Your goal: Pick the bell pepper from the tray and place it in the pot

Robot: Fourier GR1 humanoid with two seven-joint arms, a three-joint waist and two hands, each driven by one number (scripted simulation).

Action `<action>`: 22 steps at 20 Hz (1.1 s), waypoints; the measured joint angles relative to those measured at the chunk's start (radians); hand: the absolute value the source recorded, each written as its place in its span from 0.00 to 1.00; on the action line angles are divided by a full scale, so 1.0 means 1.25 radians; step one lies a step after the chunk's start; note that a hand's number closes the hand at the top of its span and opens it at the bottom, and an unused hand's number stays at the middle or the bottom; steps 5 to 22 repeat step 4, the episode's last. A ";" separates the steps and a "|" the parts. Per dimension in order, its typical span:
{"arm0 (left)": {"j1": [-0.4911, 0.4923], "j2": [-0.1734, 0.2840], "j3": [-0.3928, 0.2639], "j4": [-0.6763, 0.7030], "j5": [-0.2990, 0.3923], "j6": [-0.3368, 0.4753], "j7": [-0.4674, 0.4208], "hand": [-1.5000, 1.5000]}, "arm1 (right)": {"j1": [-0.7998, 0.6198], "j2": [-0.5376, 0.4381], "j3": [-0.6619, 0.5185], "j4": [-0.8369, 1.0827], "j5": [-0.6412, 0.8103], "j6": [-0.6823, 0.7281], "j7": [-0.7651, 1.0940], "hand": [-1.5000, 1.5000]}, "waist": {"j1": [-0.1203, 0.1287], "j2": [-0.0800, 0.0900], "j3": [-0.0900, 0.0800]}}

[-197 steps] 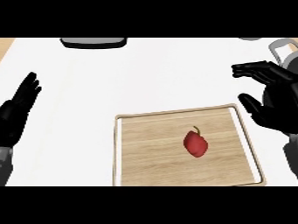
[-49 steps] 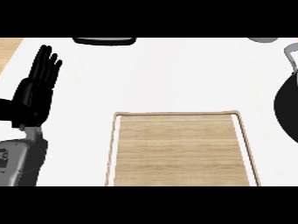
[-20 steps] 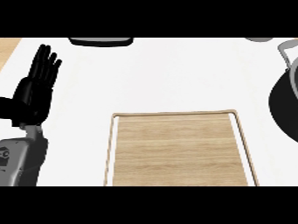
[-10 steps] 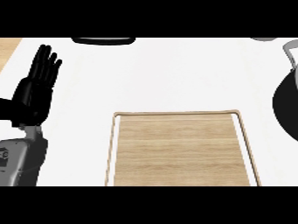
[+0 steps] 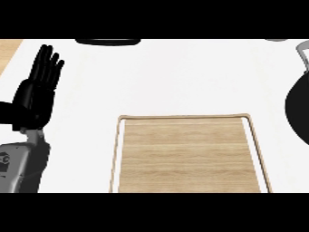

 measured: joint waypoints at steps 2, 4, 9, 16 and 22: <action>0.003 -0.002 0.000 0.001 0.002 -0.002 -0.005 0.50 | -0.001 -0.007 -0.006 -0.001 -0.009 0.003 0.013 0.00 | 0.003 0.002 0.001; 0.004 -0.005 -0.002 -0.001 0.002 -0.003 -0.006 0.50 | 0.001 -0.014 -0.011 -0.004 -0.018 0.008 0.022 0.00 | 0.004 0.003 0.002; 0.004 -0.005 -0.002 -0.001 0.002 -0.003 -0.006 0.50 | 0.001 -0.014 -0.011 -0.004 -0.018 0.008 0.022 0.00 | 0.004 0.003 0.002; 0.004 -0.005 -0.002 -0.001 0.002 -0.003 -0.006 0.50 | 0.001 -0.014 -0.011 -0.004 -0.018 0.008 0.022 0.00 | 0.004 0.003 0.002; 0.004 -0.005 -0.002 -0.001 0.002 -0.003 -0.006 0.50 | 0.001 -0.014 -0.011 -0.004 -0.018 0.008 0.022 0.00 | 0.004 0.003 0.002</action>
